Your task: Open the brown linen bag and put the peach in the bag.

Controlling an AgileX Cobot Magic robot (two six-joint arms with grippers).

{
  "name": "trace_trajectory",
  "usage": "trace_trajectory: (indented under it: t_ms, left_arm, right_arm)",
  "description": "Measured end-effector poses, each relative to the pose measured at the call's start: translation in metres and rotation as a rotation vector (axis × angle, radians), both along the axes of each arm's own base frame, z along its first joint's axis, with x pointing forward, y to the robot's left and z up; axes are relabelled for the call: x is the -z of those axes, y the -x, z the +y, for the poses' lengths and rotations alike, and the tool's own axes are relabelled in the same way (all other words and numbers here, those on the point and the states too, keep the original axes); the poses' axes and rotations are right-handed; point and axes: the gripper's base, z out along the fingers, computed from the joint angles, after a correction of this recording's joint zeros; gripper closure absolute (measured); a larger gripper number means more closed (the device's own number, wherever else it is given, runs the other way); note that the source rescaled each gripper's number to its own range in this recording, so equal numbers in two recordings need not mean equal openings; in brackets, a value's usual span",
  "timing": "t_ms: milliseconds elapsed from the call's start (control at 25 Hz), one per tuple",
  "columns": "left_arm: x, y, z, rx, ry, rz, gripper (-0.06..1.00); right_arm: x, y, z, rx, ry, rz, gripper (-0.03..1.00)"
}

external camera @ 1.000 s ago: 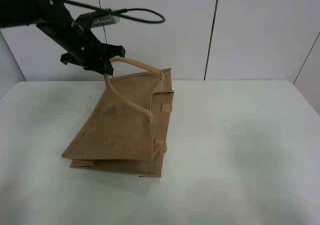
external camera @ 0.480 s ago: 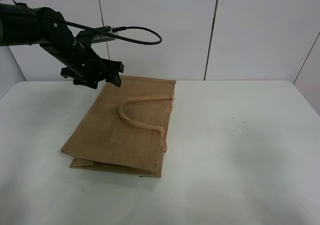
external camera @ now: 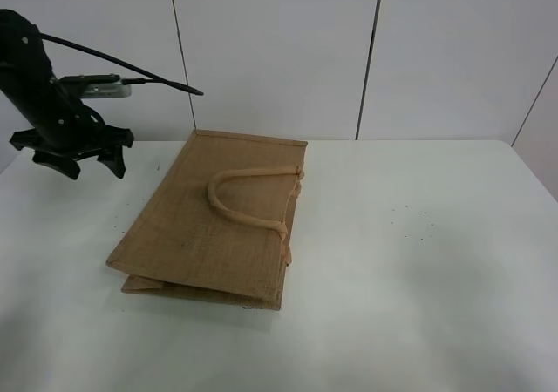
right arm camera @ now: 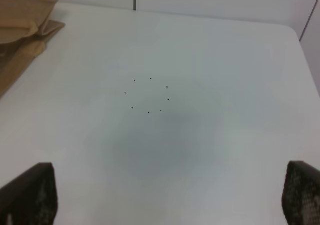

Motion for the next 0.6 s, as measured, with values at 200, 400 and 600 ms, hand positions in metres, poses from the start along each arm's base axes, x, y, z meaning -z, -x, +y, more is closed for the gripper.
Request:
trace_trajectory:
  t_ms: [200,400,600]
  left_arm:
    - [0.000,0.007,0.012,-0.026,0.035,0.082,-0.05]
    - [-0.009,0.024,0.006,-0.002,0.057,0.199,-0.05]
    - [-0.013,0.048,0.005,0.002,0.065,0.275,-0.05]
  right_arm:
    - [0.000,0.000,0.000,0.000,0.000,0.000,-0.03]
    - [0.000,0.000,0.000,0.000,0.000,0.000,-0.03]
    - [0.000,0.000,0.000,0.000,0.000,0.000,-0.03]
